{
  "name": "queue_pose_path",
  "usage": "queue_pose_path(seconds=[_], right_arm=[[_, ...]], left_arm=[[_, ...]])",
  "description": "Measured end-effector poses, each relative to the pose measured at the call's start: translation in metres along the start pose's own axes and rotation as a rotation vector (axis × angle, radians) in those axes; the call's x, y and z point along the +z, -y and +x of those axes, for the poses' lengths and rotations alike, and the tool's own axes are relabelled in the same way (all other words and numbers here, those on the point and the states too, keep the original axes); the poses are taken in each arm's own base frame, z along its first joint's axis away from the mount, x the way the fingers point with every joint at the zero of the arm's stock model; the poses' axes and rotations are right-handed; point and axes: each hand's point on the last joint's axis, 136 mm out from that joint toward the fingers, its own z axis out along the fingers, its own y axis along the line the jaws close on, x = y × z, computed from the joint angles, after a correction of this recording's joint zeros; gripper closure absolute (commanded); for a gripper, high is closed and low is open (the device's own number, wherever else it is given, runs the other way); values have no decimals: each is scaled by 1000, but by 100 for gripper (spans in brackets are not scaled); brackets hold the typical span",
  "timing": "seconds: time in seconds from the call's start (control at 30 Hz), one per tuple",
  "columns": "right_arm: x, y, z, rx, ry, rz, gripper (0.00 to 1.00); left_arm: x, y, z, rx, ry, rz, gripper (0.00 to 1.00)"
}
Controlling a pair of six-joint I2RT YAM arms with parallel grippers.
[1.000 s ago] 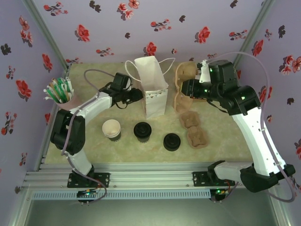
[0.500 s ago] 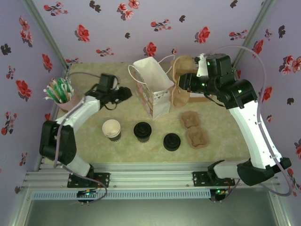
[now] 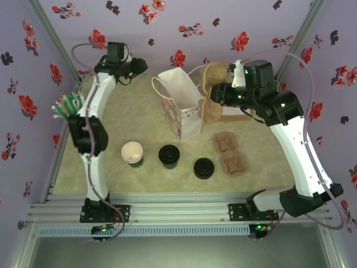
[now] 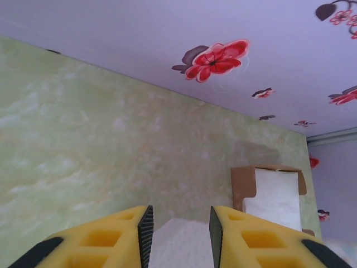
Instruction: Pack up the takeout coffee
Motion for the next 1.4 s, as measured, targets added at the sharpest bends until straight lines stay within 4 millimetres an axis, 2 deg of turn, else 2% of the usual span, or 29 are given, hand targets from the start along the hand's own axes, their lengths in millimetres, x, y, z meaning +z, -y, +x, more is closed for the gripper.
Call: queue_pose_path(seconds=[0.1,0.17,0.27,0.37,0.57,0.67,1.1,1.23,1.4], right_arm=[[-4,-4,-4,-5,15,-8,67],[-7,-7,-9,-9,28,-15,67],[-7,-14,-21,-17,50,-29,68],[-1,-18,-31,-21,57,-39,68],[15,-18,-37,-18,38,-39,68],[20,-18,-36,-16,26,-43,68],[22,-23,-34,-31,20,-60,68],[22,-24,-34,-39,19,-61,67],[22,-25,-33,-46,18,-63,67]], left_arm=[[40,-6,2,-7,-57,43,66],[63,-14,17,-25,-115,67,67],[82,-25,45,-58,-206,78,67],[93,-20,69,-67,-269,105,67],[103,21,92,-26,-317,224,68],[106,35,103,-9,-339,263,69],[134,32,177,-18,-477,257,71],[140,38,201,-8,-516,258,72],[139,55,225,19,-548,275,72]])
